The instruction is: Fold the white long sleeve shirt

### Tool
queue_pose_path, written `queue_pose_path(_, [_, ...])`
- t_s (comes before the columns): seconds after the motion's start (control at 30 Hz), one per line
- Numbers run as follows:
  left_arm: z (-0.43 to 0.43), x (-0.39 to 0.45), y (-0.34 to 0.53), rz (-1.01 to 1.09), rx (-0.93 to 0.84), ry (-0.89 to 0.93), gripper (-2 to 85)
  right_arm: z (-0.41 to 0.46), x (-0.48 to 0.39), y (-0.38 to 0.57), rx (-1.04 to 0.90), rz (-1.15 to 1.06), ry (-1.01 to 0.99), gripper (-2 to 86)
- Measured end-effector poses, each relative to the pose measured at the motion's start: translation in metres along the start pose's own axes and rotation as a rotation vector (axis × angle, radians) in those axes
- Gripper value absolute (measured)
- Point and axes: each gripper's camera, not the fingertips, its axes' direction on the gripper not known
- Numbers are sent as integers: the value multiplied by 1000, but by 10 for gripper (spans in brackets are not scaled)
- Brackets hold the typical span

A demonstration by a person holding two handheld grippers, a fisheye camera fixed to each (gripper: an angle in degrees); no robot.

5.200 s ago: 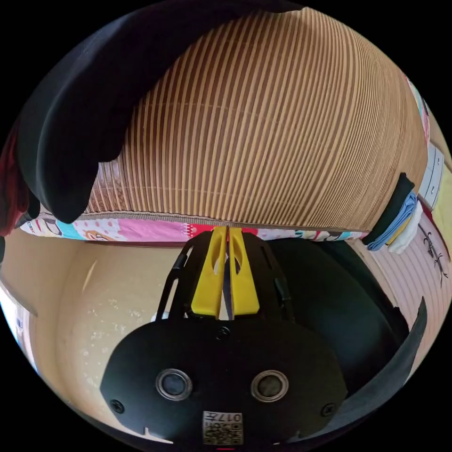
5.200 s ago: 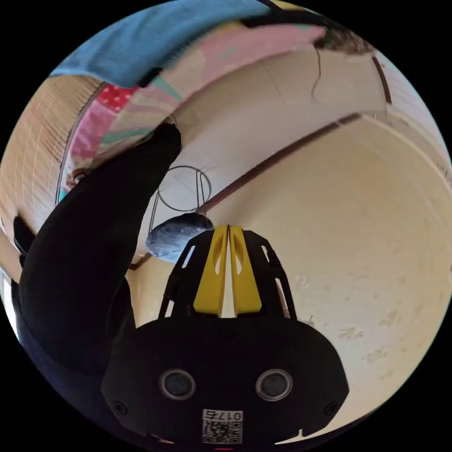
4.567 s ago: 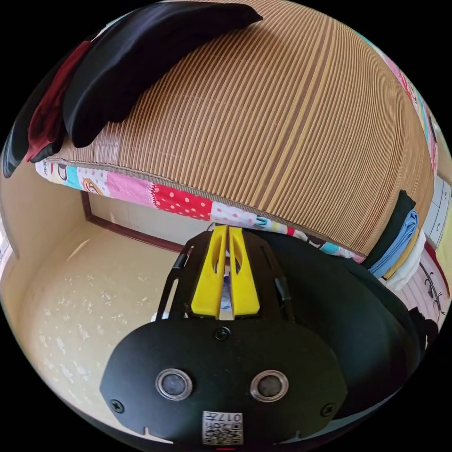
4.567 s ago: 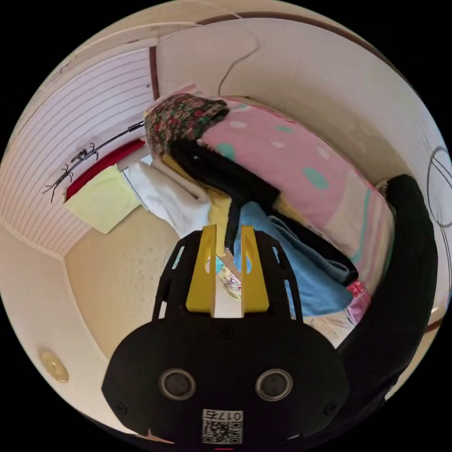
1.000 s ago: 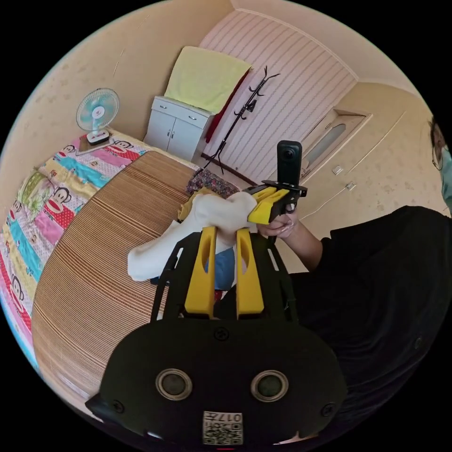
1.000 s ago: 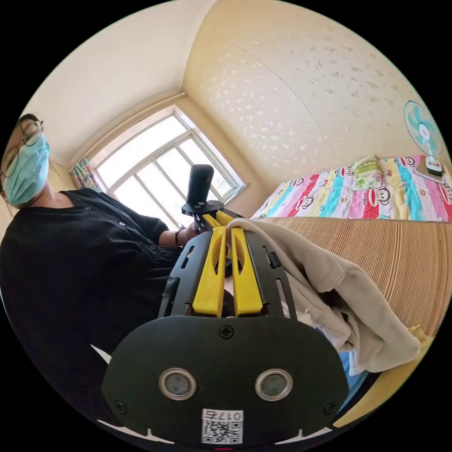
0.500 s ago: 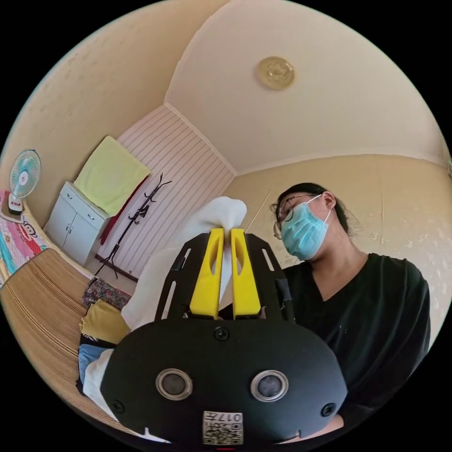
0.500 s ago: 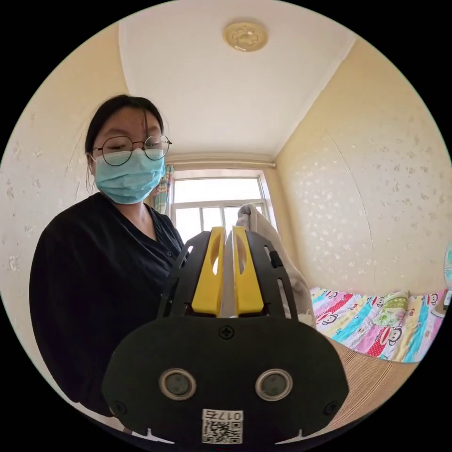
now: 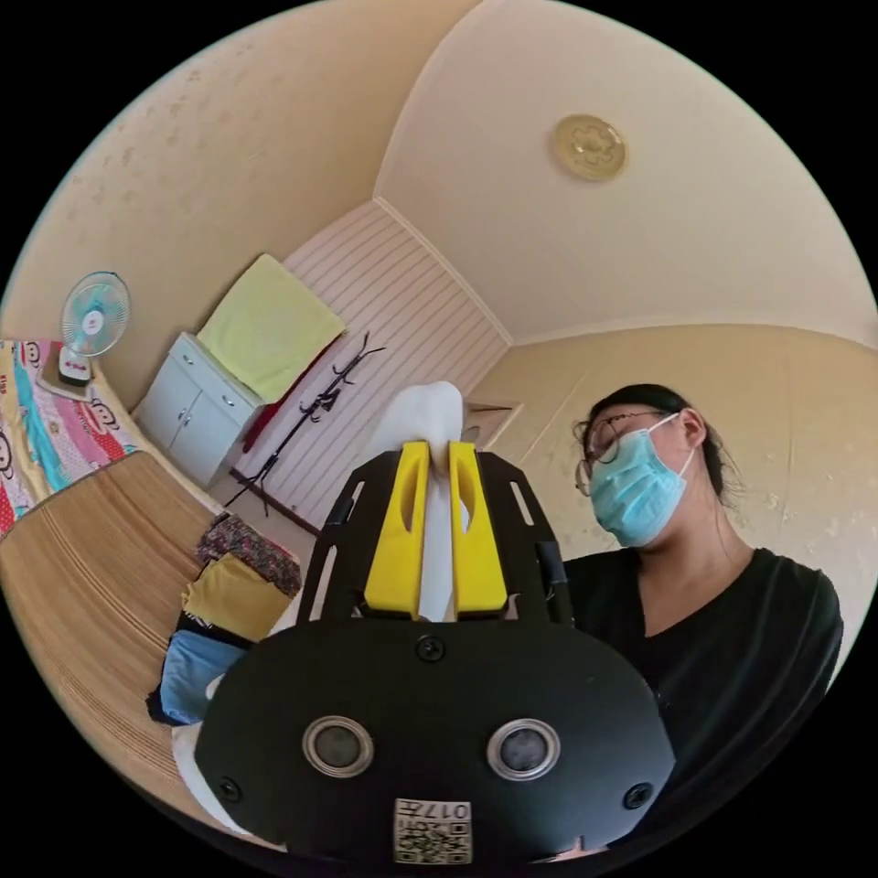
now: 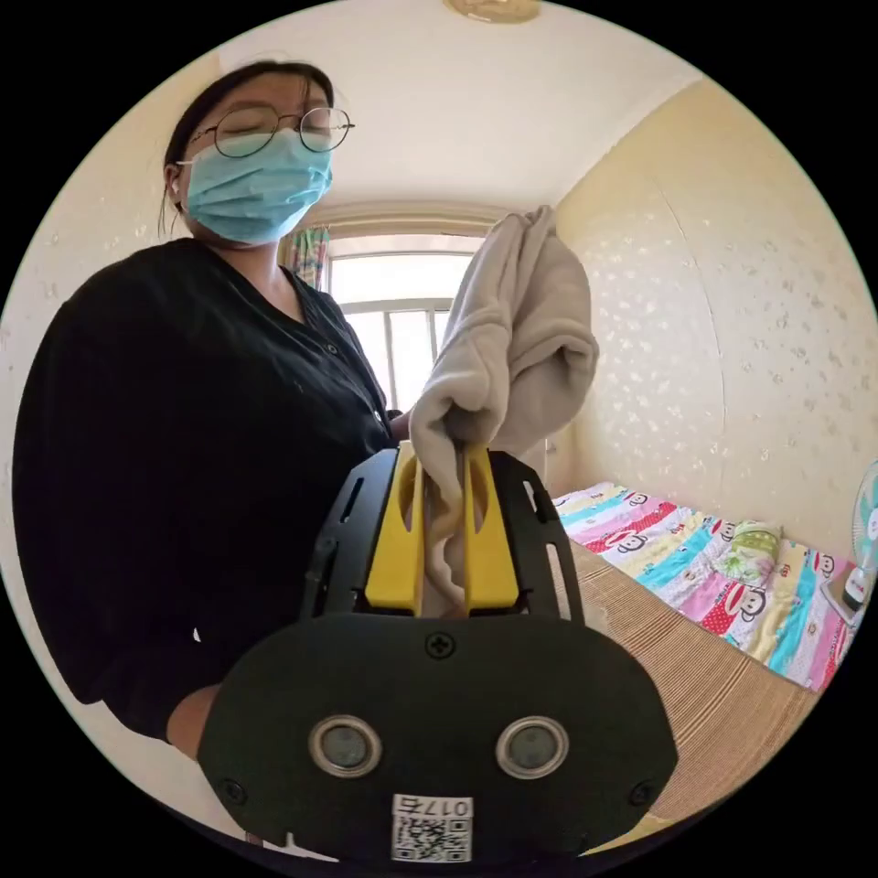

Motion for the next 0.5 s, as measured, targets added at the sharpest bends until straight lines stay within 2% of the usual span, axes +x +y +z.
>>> queue_pose_path(0.1, [0, -19, 8, -20, 8, -173, 51, 6, 8, -9, -86, -21, 69, 47])
queue_pose_path(0.2, [-8, -27, 20, 15, 83, -261, 58, -12, 30, -8, -6, 45, 80, 30])
queue_pose_path(0.3, [-11, -31, 27, 39, 106, -411, 74, -71, 58, 5, 362, 142, 93, 15])
queue_pose_path(0.37, [3, -38, 30, 60, 23, -539, 72, -110, 80, 20, 600, 227, 123, 13])
queue_pose_path(0.43, [20, -48, 35, 65, -46, -545, 71, -150, 101, 48, 919, 343, 193, 20])
queue_pose_path(0.5, [41, -62, 42, 63, -112, -507, 73, -165, 119, 72, 1120, 491, 206, 29])
